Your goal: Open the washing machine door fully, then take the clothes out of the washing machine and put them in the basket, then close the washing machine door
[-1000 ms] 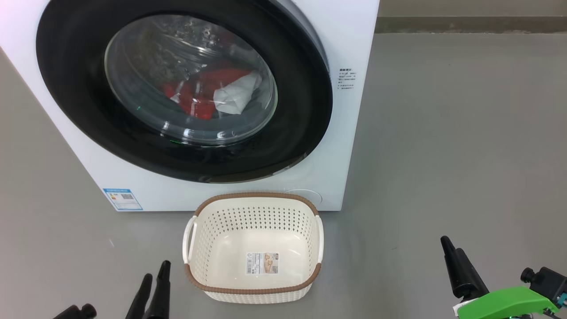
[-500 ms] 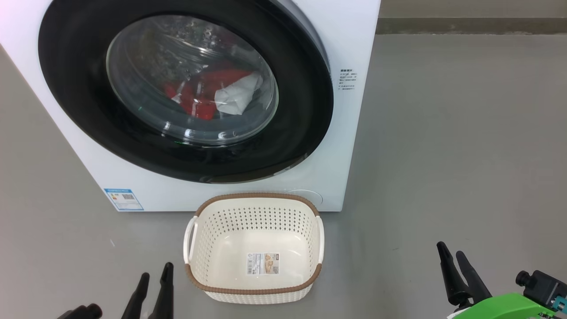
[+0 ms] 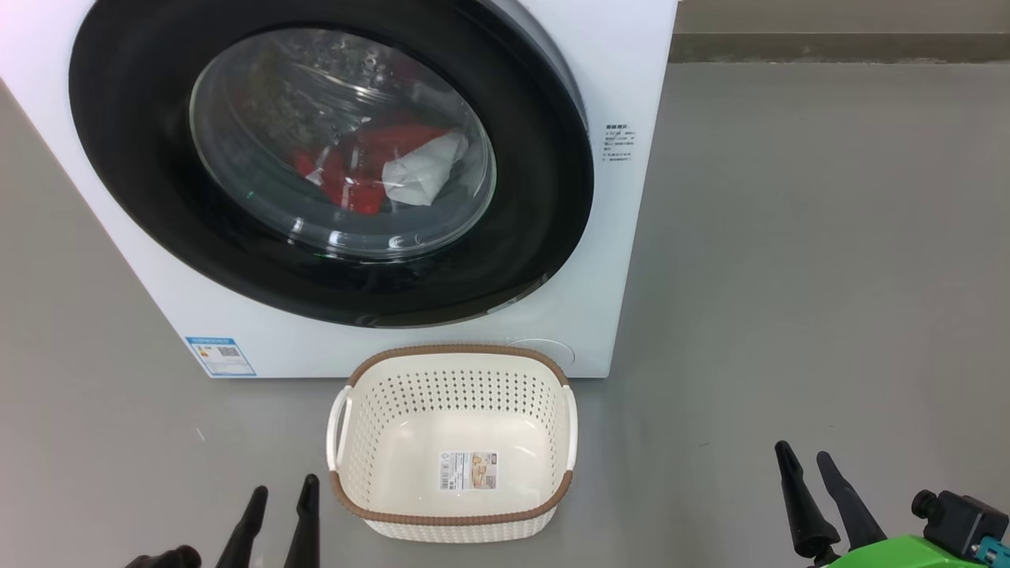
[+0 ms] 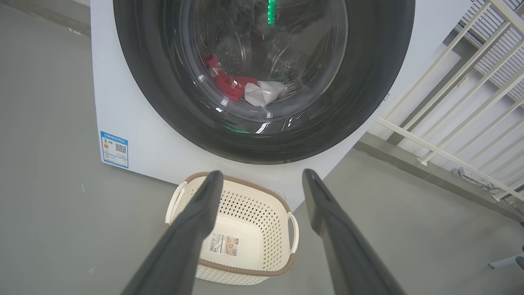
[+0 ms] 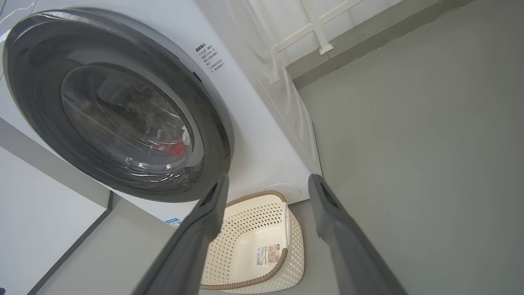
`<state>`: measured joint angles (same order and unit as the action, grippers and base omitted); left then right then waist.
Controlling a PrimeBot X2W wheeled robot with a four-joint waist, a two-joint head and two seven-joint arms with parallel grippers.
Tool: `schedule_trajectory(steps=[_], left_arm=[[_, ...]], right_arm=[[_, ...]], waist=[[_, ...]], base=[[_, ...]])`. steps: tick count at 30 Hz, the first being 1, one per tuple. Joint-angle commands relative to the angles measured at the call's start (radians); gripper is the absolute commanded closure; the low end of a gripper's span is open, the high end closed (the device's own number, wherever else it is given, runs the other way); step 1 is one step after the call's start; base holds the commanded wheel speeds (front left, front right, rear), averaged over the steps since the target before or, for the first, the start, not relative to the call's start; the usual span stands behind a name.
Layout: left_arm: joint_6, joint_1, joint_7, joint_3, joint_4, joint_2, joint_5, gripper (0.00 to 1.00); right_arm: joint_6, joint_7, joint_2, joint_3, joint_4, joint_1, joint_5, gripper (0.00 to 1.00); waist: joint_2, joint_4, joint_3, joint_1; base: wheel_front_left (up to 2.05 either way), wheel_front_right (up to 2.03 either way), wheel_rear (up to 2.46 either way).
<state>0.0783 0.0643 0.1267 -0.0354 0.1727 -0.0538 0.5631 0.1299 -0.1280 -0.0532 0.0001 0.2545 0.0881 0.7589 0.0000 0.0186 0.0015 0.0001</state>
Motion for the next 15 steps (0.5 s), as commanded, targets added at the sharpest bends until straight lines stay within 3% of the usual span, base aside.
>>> schedule_trajectory(steps=[1, 15], left_arm=[[-0.006, -0.012, 0.018, 0.019, -0.033, -0.017, -0.043, 0.0], [0.008, -0.003, 0.06, 0.025, -0.025, -0.019, -0.199, 0.0]], right_arm=[[0.001, -0.018, -0.015, 0.013, -0.034, -0.009, -0.04, 0.0], [0.001, -0.059, -0.007, -0.002, -0.06, 0.024, -0.179, 0.0]], waist=[[0.0, -0.001, -0.001, -0.0001], [0.0, -0.003, 0.001, -0.0001]], base=[[0.0, 0.0, 0.0], [0.0, 0.0, 0.0]])
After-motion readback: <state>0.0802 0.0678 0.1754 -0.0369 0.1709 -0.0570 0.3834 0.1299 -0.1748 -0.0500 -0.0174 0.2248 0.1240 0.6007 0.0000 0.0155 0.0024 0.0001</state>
